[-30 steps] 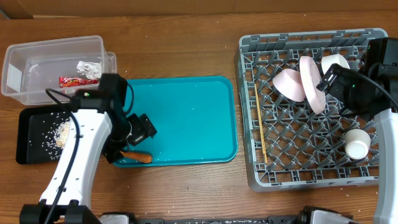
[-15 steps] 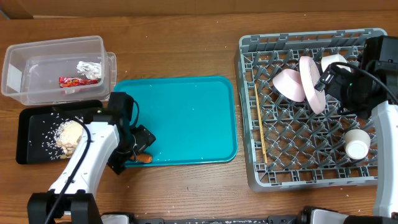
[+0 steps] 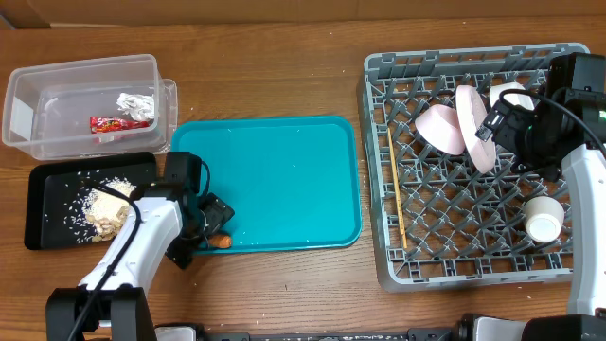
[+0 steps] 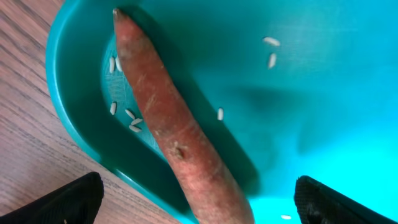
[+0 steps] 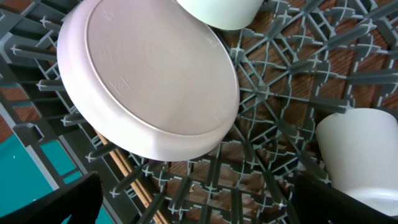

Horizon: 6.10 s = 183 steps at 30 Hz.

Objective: Sort waste into correct bins and load items into the dishwasher

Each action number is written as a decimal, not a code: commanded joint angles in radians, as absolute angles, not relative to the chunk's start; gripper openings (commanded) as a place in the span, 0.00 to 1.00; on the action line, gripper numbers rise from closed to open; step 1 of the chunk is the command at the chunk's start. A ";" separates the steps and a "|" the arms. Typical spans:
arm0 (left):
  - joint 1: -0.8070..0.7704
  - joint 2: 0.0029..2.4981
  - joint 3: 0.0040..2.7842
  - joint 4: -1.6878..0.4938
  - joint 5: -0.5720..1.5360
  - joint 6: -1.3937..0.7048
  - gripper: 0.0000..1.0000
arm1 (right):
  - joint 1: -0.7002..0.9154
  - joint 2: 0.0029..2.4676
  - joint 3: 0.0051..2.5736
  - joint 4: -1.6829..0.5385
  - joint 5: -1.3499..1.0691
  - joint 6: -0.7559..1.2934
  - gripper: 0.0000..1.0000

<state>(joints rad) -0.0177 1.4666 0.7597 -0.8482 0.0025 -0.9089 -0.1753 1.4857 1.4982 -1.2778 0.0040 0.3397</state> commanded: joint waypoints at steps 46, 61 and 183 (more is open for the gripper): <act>-0.013 1.468 0.715 -0.706 -0.093 -0.787 0.09 | -0.177 1.483 1.497 -1.305 -0.001 0.313 1.00; 0.190 1.467 1.096 -0.891 -0.180 -0.683 0.04 | -0.177 1.483 1.497 -1.304 -0.001 0.309 1.00; -0.033 0.486 0.876 -1.104 0.116 -0.206 1.00 | 0.128 0.231 0.683 -0.830 0.023 0.141 1.00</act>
<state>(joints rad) -0.0315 0.4927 0.8810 -1.1046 0.1265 -0.1886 0.1307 0.3313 0.7826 -0.8803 0.0158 0.1555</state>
